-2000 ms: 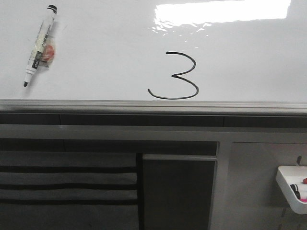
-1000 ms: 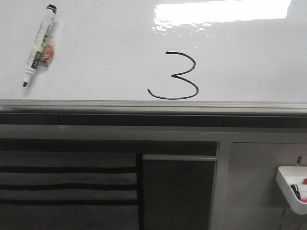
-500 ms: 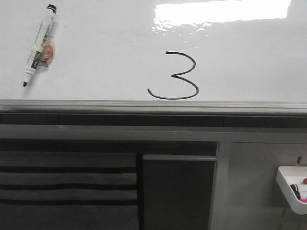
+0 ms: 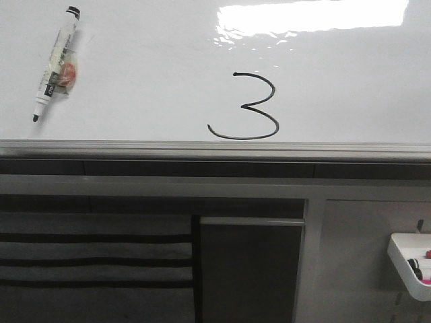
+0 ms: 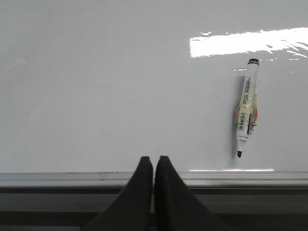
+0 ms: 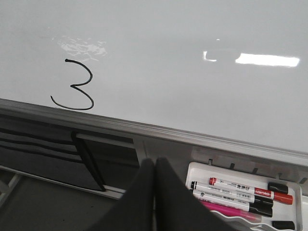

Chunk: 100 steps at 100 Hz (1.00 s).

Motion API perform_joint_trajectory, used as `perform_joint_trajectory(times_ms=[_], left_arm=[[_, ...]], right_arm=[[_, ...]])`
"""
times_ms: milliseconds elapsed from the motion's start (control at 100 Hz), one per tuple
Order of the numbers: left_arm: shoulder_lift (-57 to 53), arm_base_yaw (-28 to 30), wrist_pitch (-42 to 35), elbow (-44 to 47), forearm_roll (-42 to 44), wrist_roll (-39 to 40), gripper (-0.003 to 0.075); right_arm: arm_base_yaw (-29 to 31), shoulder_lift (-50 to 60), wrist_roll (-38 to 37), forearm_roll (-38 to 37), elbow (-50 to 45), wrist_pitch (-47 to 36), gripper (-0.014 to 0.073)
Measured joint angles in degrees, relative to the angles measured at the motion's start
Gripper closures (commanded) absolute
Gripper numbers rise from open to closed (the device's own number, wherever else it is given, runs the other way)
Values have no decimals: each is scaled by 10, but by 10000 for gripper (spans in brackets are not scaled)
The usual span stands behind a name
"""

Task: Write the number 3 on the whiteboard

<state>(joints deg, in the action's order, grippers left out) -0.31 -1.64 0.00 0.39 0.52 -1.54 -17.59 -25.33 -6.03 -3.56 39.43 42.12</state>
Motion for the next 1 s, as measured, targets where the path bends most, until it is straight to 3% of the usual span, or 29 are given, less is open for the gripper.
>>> perform_joint_trajectory(times_ms=[480,840,1000], left_arm=[[0,0,0,0,0,0,738],[0,0,0,0,0,0,738],[0,0,0,0,0,0,738]], right_arm=[[16,33,0,0,-22,-19,668],[141,235,0,41,-288,-280,668],[163,258,0,44,-382,-350,668]])
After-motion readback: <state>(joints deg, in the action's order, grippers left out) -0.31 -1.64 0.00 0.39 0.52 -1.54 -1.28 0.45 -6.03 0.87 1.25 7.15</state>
